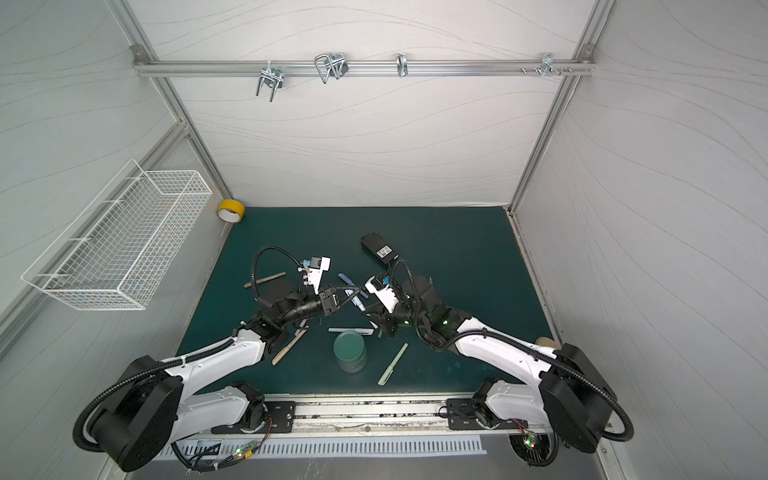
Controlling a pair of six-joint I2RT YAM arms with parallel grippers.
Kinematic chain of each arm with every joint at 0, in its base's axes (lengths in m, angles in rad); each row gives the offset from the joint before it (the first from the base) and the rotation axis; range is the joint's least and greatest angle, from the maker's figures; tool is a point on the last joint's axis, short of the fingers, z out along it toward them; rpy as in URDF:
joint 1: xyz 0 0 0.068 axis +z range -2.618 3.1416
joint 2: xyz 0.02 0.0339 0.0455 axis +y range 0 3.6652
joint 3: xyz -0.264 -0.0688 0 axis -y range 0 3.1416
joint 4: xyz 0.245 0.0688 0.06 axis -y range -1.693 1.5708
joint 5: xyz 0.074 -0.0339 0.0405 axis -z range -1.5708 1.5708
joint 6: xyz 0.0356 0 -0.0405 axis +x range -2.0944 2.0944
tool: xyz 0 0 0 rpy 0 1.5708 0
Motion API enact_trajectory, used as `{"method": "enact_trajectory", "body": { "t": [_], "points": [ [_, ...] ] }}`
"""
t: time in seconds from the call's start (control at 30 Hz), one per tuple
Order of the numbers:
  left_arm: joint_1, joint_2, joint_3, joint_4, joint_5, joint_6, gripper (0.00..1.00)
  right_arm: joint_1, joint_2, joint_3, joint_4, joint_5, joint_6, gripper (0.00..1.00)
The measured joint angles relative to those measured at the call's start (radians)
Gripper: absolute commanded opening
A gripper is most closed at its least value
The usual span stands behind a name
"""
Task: Open the pen caps
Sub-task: 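Pull the right gripper with the pen body away from the left gripper's blue cap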
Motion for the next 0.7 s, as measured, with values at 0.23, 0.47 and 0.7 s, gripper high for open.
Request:
{"method": "enact_trajectory", "body": {
  "t": [0.23,0.47,0.7],
  "points": [
    [-0.013,0.095,0.010,0.096,-0.009,-0.019,0.00,0.003,0.000,0.000,-0.025,0.060,-0.012,0.00],
    [-0.013,0.123,0.010,0.136,0.009,-0.018,0.00,-0.008,0.000,0.000,-0.036,0.041,0.004,0.00],
    [-0.025,0.023,0.010,0.019,-0.043,0.010,0.00,0.015,-0.034,-0.021,-0.004,0.078,0.002,0.00]
  ]
}}
